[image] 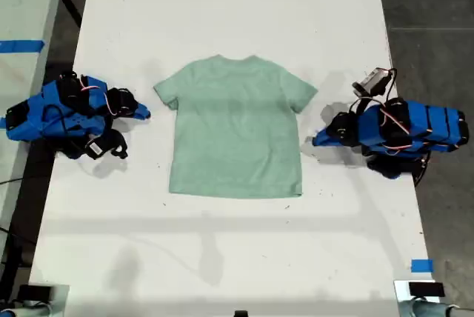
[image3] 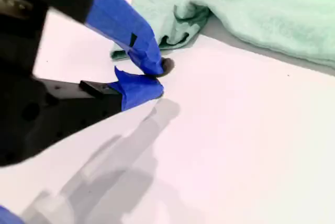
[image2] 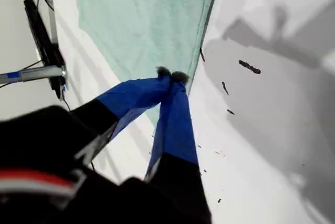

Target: Fold tshirt

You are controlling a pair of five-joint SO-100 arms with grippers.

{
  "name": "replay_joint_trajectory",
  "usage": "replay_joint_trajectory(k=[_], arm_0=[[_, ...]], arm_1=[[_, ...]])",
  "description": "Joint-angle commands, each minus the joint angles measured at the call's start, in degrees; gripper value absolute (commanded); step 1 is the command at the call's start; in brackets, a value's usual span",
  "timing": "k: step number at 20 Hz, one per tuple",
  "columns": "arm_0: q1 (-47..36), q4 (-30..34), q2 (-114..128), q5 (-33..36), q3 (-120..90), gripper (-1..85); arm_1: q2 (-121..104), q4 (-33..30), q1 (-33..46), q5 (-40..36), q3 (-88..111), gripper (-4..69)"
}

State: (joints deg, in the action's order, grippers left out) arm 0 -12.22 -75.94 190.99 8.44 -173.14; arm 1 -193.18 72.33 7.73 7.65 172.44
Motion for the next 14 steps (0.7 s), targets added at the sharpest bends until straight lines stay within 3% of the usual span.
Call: replay_joint_trajectory(k=[1,5,9,14], arm_0=[[-1.32,1.58,-0.26,-0.26,1.67,0.1],[-2.99,3.08,-6.94,0.26,7.65,0.0],[-6.86,5.01,-29.62,6.77,23.73,0.0],[-14.33,-3.16,-62.40,19.25,55.11,0.0]], arm_1=[[0.18,0.70,-1.05,0.26,-2.29,-0.9],[4.75,0.79,1.93,-4.48,-9.05,-0.8],[27.95,1.32,9.32,-14.68,-27.07,-0.8],[48.87,9.67,23.64,-29.79,-49.39,-0.8]])
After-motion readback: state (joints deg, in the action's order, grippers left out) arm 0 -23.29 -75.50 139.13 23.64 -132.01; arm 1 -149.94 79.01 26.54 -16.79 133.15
